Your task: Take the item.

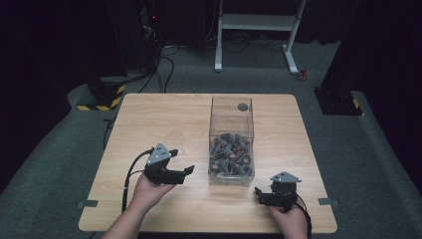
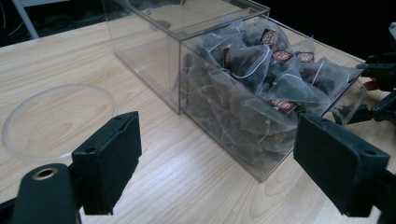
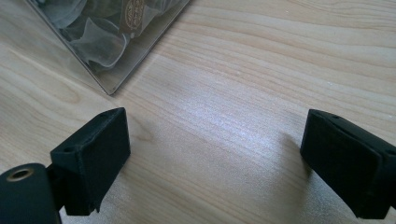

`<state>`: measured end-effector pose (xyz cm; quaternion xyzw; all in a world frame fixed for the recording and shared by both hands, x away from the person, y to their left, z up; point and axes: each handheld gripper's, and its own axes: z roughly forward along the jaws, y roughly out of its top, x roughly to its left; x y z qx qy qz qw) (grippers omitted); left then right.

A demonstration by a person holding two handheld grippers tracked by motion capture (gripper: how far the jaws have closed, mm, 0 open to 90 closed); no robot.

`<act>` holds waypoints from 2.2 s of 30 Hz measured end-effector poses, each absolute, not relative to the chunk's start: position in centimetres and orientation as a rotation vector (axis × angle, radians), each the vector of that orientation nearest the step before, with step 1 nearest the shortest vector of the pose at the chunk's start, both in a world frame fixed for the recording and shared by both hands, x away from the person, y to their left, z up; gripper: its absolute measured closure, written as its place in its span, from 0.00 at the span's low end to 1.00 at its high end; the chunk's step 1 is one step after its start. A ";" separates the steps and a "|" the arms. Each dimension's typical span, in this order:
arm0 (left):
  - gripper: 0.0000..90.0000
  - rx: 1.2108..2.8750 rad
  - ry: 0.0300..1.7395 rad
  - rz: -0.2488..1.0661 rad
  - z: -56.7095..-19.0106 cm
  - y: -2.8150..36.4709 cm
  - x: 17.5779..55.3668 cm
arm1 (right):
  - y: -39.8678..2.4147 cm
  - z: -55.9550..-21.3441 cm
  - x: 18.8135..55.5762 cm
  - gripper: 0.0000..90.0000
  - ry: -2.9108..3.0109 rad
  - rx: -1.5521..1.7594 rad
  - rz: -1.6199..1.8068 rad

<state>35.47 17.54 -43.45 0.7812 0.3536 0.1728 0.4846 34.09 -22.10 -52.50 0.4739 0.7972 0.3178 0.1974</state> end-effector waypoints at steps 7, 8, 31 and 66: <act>0.18 1.916 0.826 0.403 -43.1 16.1 36.2 | -22.1 -52.5 33.9 0.09 2.228 1.331 0.891; 0.18 1.918 0.822 0.402 -43.1 15.9 36.2 | -22.2 -52.5 33.9 0.09 2.228 1.331 0.891; 0.22 1.920 0.770 0.358 -42.8 12.1 37.3 | -22.1 -52.5 33.9 0.09 2.228 1.330 0.890; 0.49 1.942 0.769 0.374 -42.9 9.5 39.7 | -22.1 -52.5 33.9 0.09 2.229 1.330 0.890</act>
